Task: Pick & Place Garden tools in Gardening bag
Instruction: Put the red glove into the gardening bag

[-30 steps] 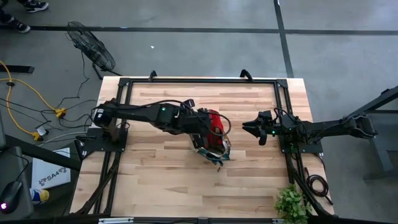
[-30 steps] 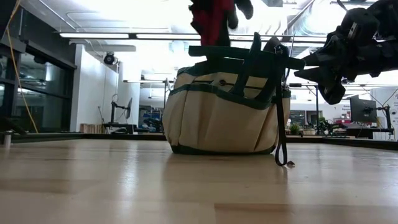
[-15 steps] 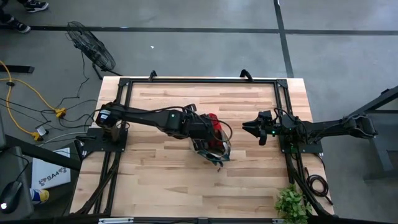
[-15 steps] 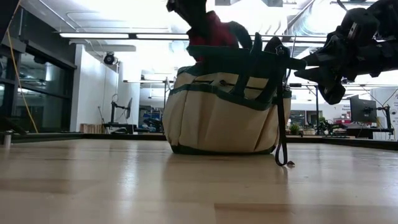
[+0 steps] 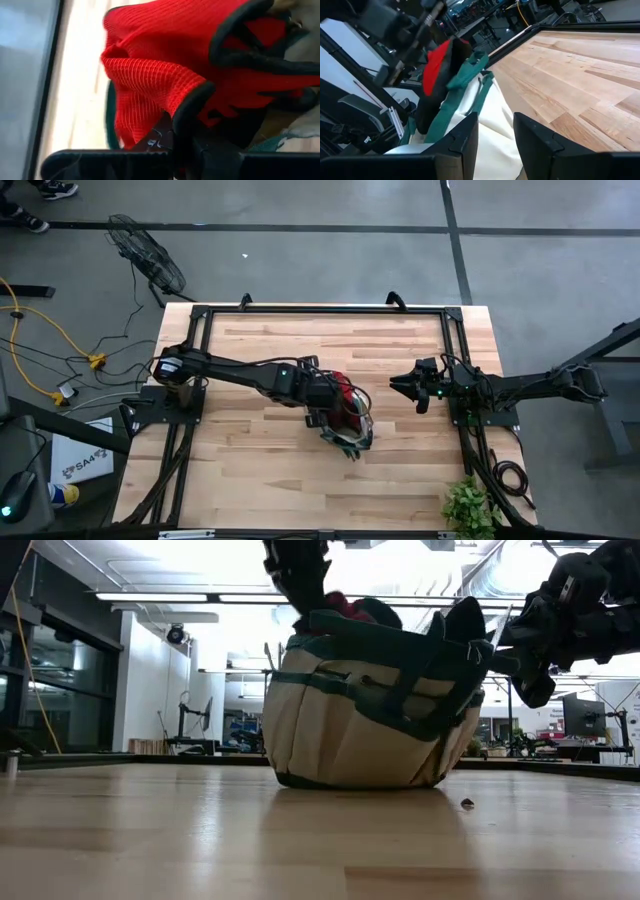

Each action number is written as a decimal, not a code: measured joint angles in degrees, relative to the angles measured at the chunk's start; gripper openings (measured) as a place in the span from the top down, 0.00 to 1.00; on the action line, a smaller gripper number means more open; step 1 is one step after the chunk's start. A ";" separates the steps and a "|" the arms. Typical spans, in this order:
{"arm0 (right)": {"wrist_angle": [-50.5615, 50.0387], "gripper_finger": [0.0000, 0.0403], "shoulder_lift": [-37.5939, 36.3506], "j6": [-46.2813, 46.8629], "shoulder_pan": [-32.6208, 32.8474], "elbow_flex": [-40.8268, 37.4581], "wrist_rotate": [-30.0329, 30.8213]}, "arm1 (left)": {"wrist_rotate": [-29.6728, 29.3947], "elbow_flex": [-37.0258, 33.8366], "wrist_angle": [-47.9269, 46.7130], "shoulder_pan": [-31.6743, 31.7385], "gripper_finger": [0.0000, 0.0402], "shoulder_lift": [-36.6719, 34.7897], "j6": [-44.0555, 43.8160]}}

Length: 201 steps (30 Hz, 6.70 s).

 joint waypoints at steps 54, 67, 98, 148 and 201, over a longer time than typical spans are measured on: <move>0.01 0.71 0.01 0.01 -0.01 -0.01 0.02 | 45.33 -12.07 10.92 11.56 0.99 0.28 96.16; -0.25 0.71 0.00 0.01 -0.01 -0.02 0.00 | 41.53 -12.00 11.62 13.08 0.99 5.52 94.99; -1.38 0.71 0.11 0.00 0.00 -0.02 0.02 | 42.33 -12.02 10.67 14.16 0.99 11.08 94.63; -1.71 0.71 0.13 0.01 0.00 -0.01 0.02 | 33.81 -12.07 14.30 21.70 0.94 7.05 1.99; -2.95 0.71 0.17 0.02 -0.01 -0.02 0.02 | 31.41 -12.05 13.89 21.68 0.44 -1.62 6.82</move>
